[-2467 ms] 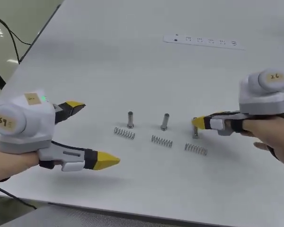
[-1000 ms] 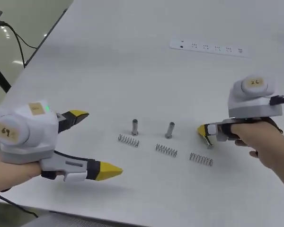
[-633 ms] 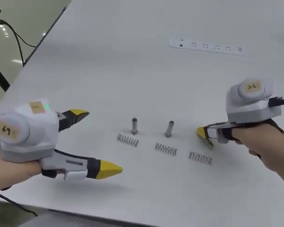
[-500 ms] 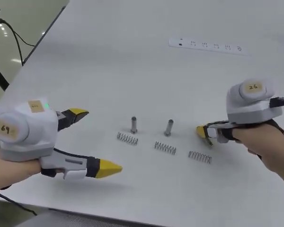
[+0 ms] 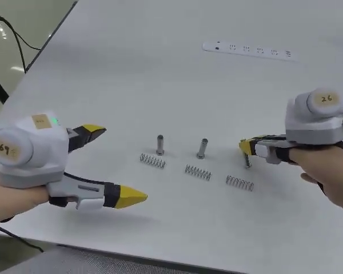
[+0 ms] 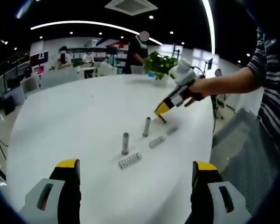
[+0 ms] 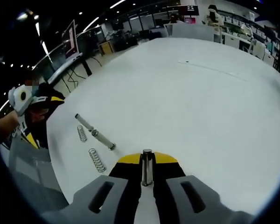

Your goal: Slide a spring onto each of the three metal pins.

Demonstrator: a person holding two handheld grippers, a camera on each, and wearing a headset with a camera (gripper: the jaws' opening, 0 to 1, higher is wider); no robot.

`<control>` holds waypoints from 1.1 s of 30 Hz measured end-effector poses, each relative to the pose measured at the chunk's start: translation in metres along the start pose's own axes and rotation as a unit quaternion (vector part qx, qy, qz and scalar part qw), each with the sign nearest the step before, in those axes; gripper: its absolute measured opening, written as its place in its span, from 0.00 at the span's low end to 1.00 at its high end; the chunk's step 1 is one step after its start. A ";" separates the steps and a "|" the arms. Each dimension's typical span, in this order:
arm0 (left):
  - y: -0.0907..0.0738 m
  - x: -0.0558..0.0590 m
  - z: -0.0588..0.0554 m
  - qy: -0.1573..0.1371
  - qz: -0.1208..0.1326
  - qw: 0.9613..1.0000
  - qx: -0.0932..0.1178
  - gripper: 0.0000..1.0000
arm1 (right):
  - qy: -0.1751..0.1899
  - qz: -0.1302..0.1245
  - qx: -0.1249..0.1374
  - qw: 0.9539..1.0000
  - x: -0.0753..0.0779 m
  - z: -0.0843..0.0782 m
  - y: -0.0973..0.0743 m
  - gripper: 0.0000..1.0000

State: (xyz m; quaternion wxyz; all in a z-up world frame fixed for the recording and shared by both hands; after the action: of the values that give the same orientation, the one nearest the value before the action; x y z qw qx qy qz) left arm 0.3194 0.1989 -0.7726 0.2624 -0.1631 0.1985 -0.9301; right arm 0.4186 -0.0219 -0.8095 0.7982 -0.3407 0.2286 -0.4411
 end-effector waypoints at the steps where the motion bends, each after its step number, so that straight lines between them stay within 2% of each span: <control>1: 0.000 0.000 0.001 0.000 0.001 1.000 0.001 0.97 | 0.000 -0.001 0.002 1.000 0.000 0.000 0.000 0.05; 12: 0.002 0.001 0.003 0.001 0.000 1.000 0.004 0.97 | 0.001 -0.003 0.015 1.000 0.002 0.003 -0.005 0.05; 27: 0.000 0.001 0.003 0.002 0.004 1.000 0.006 0.98 | -0.023 -0.008 0.033 0.999 -0.002 0.006 -0.007 0.05; 33: 0.001 0.001 0.003 0.002 0.003 1.000 0.006 0.98 | -0.018 -0.010 0.036 0.999 0.000 0.005 -0.007 0.05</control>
State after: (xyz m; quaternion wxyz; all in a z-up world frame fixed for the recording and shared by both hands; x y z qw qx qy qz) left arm 0.3199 0.1966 -0.7699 0.2659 -0.1589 0.1935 -0.9309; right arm 0.4181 -0.0225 -0.8004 0.8098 -0.3216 0.1943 -0.4506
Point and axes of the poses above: the centre of the closed fingertips' face, and the gripper's own axes: y roughly forward along the fingers, x roughly to its right, z roughly out of its top, the point moved 2 cm from there along -y, roughly backward along the fingers, and after that the axes turned 12 degrees about -z, right-handed, at the moved point
